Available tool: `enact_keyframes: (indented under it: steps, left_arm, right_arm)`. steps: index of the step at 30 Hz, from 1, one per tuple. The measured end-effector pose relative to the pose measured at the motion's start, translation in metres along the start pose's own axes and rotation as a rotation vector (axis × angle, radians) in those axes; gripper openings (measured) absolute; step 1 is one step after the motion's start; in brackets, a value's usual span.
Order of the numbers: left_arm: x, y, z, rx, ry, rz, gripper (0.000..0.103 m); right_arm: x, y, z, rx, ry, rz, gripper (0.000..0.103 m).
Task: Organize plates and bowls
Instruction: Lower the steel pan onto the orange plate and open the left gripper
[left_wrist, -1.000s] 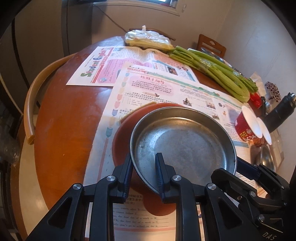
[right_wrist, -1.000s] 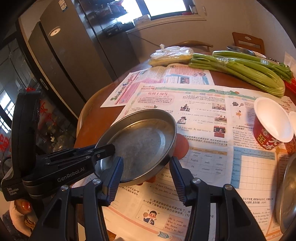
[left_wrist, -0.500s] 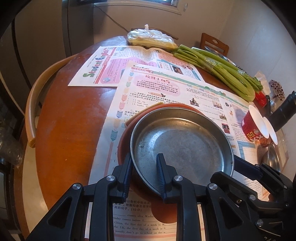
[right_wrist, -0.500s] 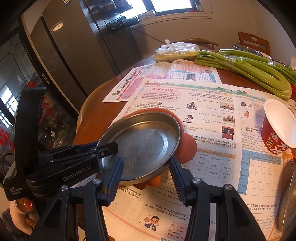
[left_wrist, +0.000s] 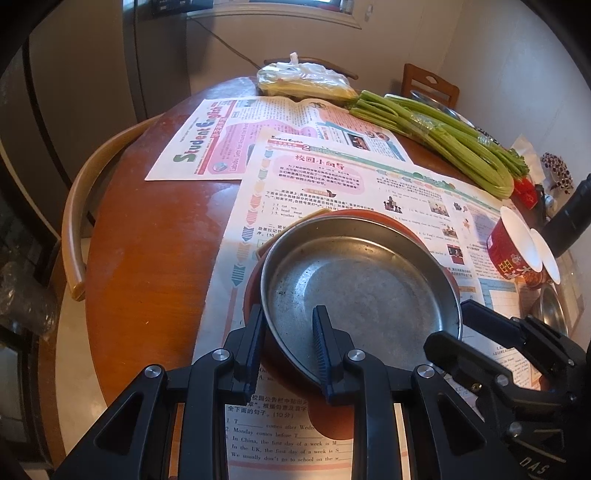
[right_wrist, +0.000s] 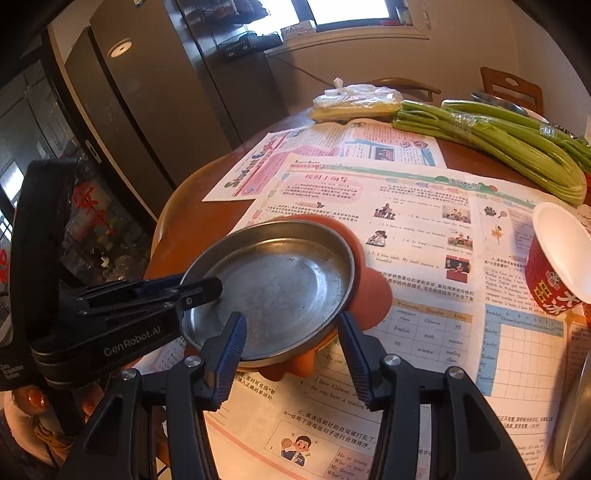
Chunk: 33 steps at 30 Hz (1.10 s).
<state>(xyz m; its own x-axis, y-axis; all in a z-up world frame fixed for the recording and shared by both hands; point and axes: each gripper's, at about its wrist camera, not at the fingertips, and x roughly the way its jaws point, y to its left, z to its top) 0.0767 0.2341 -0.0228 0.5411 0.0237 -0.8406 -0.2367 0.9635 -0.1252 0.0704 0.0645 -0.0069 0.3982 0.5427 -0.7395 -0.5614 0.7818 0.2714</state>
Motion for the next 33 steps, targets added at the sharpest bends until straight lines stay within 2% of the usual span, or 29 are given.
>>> enact_keyframes:
  steps: [5,7,8,14,18,21,26,29,33]
  left_arm:
    - [-0.006,0.011,-0.001,-0.061,-0.005,-0.046,0.028]
    - [-0.010,0.012,-0.002,-0.059,-0.021,-0.018,0.048]
    - [-0.013,0.014,-0.002,-0.063,-0.032,-0.012,0.050]
    - [-0.011,0.032,-0.001,-0.139,-0.029,-0.027,0.050]
    - [0.000,0.038,-0.005,-0.188,0.010,-0.088,0.056]
    - [0.008,0.041,-0.007,-0.229,0.025,-0.118,0.056]
    - [0.021,0.026,-0.006,-0.224,0.061,-0.161,0.056]
    - [0.022,0.011,-0.003,-0.192,0.054,-0.114,0.056]
    - [0.026,-0.003,0.007,-0.185,0.042,-0.138,0.056]
  right_arm:
    - [-0.002,-0.008,-0.001,0.016,0.003,0.005,0.052]
    - [-0.004,-0.013,-0.001,0.033,-0.006,0.006,0.052]
    - [-0.005,-0.015,-0.001,0.038,-0.012,0.009,0.052]
    - [-0.011,-0.023,0.001,0.060,-0.019,0.015,0.052]
    - [-0.017,-0.028,0.001,0.072,-0.031,0.022,0.052]
    - [-0.019,-0.033,0.000,0.086,-0.028,0.033,0.052]
    - [-0.022,-0.036,-0.005,0.093,-0.021,0.060,0.052]
    - [-0.019,-0.038,-0.006,0.089,-0.006,0.062,0.052]
    - [-0.016,-0.042,-0.004,0.087,0.001,0.064,0.052]
